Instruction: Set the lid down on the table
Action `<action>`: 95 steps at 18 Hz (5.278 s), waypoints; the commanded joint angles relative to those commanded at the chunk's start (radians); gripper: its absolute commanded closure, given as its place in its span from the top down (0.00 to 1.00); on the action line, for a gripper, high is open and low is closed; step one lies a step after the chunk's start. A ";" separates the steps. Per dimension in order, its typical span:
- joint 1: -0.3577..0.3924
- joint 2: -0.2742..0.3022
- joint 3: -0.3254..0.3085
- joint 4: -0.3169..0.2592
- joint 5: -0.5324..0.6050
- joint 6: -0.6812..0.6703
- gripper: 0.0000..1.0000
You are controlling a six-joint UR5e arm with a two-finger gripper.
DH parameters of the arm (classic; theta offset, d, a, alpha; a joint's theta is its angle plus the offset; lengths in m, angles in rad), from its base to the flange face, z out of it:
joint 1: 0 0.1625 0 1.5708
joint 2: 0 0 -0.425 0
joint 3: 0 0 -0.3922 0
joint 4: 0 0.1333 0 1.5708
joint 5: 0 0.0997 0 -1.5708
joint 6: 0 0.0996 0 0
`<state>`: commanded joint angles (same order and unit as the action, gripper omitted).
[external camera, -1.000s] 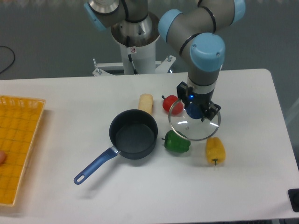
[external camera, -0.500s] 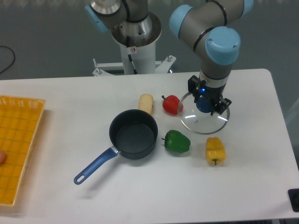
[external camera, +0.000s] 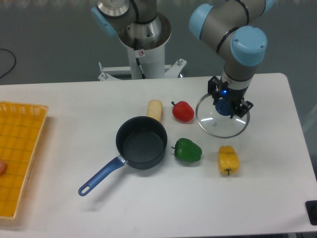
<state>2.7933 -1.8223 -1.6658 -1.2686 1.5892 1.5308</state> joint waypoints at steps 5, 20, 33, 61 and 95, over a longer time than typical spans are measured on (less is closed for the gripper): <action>0.034 -0.028 -0.009 0.008 0.003 0.055 0.58; 0.054 -0.136 0.047 0.093 0.006 0.123 0.57; 0.091 -0.209 0.029 0.221 0.009 0.246 0.57; 0.094 -0.252 0.035 0.226 0.035 0.241 0.58; 0.094 -0.273 0.034 0.241 0.035 0.246 0.78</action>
<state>2.8870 -2.0954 -1.6322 -1.0278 1.6245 1.7763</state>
